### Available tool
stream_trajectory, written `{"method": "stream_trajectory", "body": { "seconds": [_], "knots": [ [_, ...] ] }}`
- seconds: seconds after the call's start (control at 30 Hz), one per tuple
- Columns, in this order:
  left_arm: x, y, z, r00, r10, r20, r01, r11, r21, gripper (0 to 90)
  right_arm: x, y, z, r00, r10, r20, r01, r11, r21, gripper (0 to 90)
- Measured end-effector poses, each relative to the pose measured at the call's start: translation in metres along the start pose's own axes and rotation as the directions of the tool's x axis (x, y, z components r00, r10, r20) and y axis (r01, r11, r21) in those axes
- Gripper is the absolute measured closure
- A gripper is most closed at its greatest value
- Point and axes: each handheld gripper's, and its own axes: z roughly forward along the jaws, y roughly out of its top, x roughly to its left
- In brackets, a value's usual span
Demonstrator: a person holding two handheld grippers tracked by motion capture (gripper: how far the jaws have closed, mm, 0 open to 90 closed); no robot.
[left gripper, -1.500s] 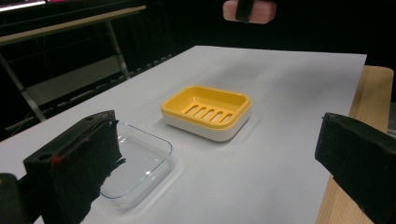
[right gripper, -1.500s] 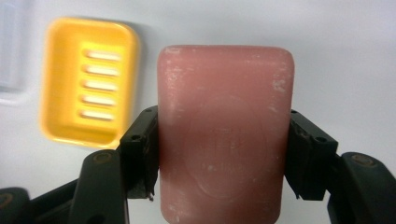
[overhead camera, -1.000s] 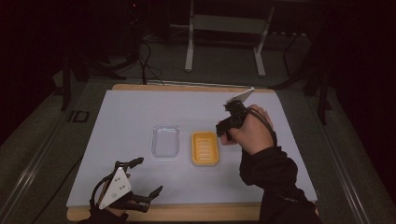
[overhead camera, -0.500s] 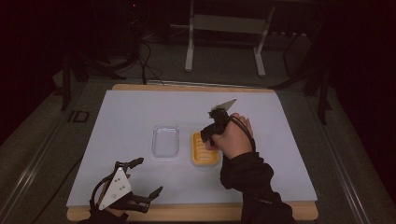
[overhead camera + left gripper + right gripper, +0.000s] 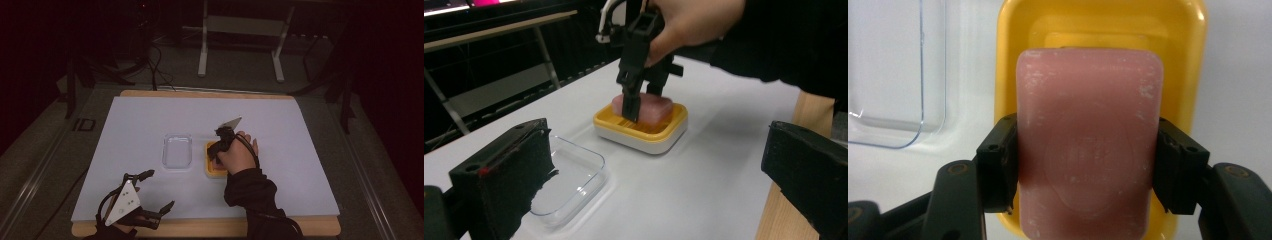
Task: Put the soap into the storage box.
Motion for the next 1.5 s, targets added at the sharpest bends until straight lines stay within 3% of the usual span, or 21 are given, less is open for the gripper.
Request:
{"method": "stream_trajectory", "body": {
  "seconds": [0.27, 0.4, 0.53, 0.7, 0.8, 0.93, 1.0, 1.07, 1.13, 1.17, 1.27, 1.33, 1.4, 1.47, 1.5],
  "knots": [
    [0.0, 0.0, -0.001, 1.0, 0.001, 0.003, -0.001, 1.0, 0.0, 0.6, -0.001, 0.0, 0.007, 0.9996, 0.018, 0.024, -0.018, 1.0, -0.009, 37.6],
    [0.0, 0.0, -0.001, 1.0, 0.001, 0.002, -0.001, 1.0, -0.002, 0.6, 0.003, 0.0, 0.008, 0.9983, 0.009, 0.058, -0.01, 1.0, 0.002, 37.5],
    [0.0, 0.0, -0.001, 1.0, 0.002, 0.001, -0.002, 1.0, -0.002, 0.6, 0.001, 0.002, 0.006, 0.9992, 0.023, 0.032, -0.024, 1.0, 0.008, 33.8],
    [0.0, 0.0, -0.001, 1.0, 0.003, 0.001, -0.003, 1.0, 0.0, 0.6, 0.003, 0.002, -0.002, 0.9985, -0.022, 0.049, 0.022, 1.0, 0.015, 34.3],
    [0.0, 0.0, -0.001, 1.0, 0.002, 0.001, -0.002, 1.0, -0.001, 0.6, 0.003, 0.002, -0.01, 0.9988, -0.037, 0.033, 0.037, 0.999, -0.012, 33.8],
    [-0.001, 0.0, 0.0, 1.0, 0.003, 0.001, -0.003, 1.0, 0.001, 0.6, 0.003, 0.001, -0.017, 0.9952, -0.092, 0.032, 0.093, 0.995, -0.035, 32.8],
    [0.0, 0.0, 0.0, 1.0, 0.002, 0.001, -0.002, 1.0, 0.002, 0.6, 0.003, 0.0, -0.02, 0.9882, -0.149, 0.034, 0.151, 0.988, -0.045, 32.2],
    [0.0, 0.0, 0.0, 1.0, 0.003, 0.0, -0.003, 1.0, 0.001, 0.6, 0.0, -0.003, -0.026, 0.9785, -0.206, 0.007, 0.206, 0.976, -0.074, 30.8],
    [0.0, 0.0, 0.0, 1.0, 0.003, 0.0, -0.003, 1.0, 0.001, 0.6, -0.001, -0.004, -0.028, 0.9743, -0.225, 0.012, 0.225, 0.97, -0.09, 31.2],
    [0.0, 0.0, 0.0, 1.0, 0.003, 0.001, -0.003, 1.0, 0.003, 0.6, -0.002, -0.004, -0.03, 0.9675, -0.252, 0.02, 0.253, 0.962, -0.099, 30.7],
    [0.0, 0.0, 0.0, 1.0, 0.004, 0.002, -0.004, 1.0, 0.005, 0.6, -0.008, -0.005, -0.035, 0.9461, -0.324, -0.014, 0.319, 0.939, -0.13, 30.1],
    [0.0, 0.0, 0.0, 1.0, 0.007, 0.002, -0.007, 0.9999, 0.007, 0.6, -0.013, -0.006, -0.036, 0.9381, -0.346, -0.019, 0.34, 0.93, -0.141, 30.8],
    [-0.001, 0.0, 0.0, 1.0, 0.007, 0.002, -0.007, 0.9999, 0.007, 0.6, -0.02, -0.007, -0.037, 0.9257, -0.373, -0.062, 0.361, 0.92, -0.156, 30.4],
    [0.0, 0.0, 0.0, 1.0, 0.006, 0.002, -0.006, 1.0, 0.007, 0.6, -0.025, -0.01, -0.038, 0.9048, -0.423, -0.05, 0.409, 0.895, -0.176, 30.1],
    [0.0, 0.0, 0.001, 1.0, 0.006, 0.001, -0.006, 1.0, 0.007, 0.6, -0.031, -0.012, -0.039, 0.8996, -0.433, -0.056, 0.418, 0.891, -0.18, 30.0]
  ]
}}
